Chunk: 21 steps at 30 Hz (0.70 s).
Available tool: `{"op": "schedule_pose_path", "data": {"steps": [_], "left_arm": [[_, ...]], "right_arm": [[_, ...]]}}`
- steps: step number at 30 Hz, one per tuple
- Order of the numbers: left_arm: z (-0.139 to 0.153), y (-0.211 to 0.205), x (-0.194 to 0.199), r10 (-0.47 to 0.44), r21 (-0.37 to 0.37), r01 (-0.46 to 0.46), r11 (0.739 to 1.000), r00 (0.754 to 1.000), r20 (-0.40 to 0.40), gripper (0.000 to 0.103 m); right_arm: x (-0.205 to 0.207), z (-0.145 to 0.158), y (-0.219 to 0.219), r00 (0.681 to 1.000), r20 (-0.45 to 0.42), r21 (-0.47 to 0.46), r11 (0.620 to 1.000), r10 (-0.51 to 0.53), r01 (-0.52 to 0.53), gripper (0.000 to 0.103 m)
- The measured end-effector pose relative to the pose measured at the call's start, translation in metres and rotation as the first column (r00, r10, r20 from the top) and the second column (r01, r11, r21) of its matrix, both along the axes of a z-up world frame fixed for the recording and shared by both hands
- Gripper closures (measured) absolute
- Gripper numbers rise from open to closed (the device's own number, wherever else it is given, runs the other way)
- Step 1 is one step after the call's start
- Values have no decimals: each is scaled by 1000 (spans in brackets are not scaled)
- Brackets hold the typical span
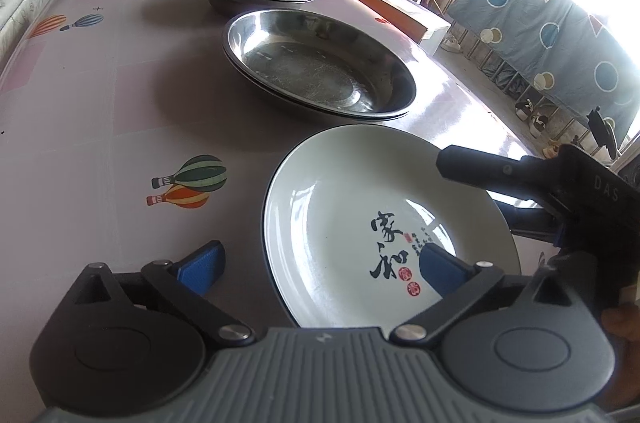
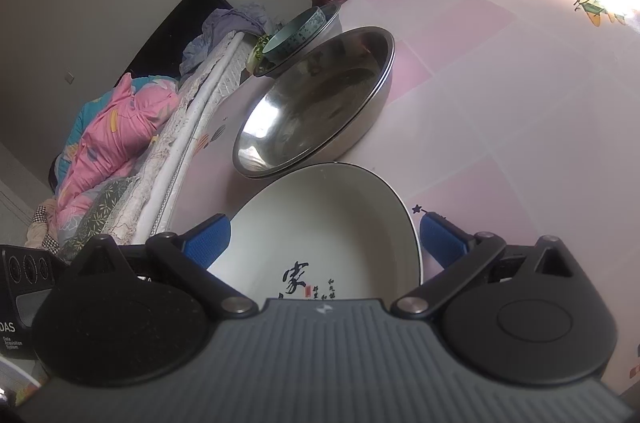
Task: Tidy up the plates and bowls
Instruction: 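Lower the white plate beside the steel plates and open both grippers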
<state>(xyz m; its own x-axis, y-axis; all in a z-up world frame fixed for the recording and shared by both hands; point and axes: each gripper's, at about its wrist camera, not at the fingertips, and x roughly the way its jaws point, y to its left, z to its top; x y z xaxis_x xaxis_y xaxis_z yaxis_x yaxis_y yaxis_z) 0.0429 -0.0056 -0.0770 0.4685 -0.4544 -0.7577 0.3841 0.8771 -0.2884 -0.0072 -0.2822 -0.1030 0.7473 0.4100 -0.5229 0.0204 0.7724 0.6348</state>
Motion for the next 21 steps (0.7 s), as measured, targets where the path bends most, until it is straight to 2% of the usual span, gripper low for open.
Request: {"op": "schedule_pose_path", "data": {"steps": [6,12,17,21], "left_arm": [[0,2,-1,3,-2,-3,1000,1000,6,0],[-1,2,-3,-3,4,3,1000,1000,12,0],[0,5,-2,-2,-13,2,1000,1000,6,0],[0,6,-1,2,-26,-2,1000,1000,1,0]], "right_arm": [[-1,-3,-7,1000,5,61,998,-23,23,1],[3,-1,-5,1000,-13,31,999,-3,4,1],[2,-4,-11,1000,-15,86,996,-21,22,1],[5,-3,-12,999,-33,92,996,-16,18,1]]}}
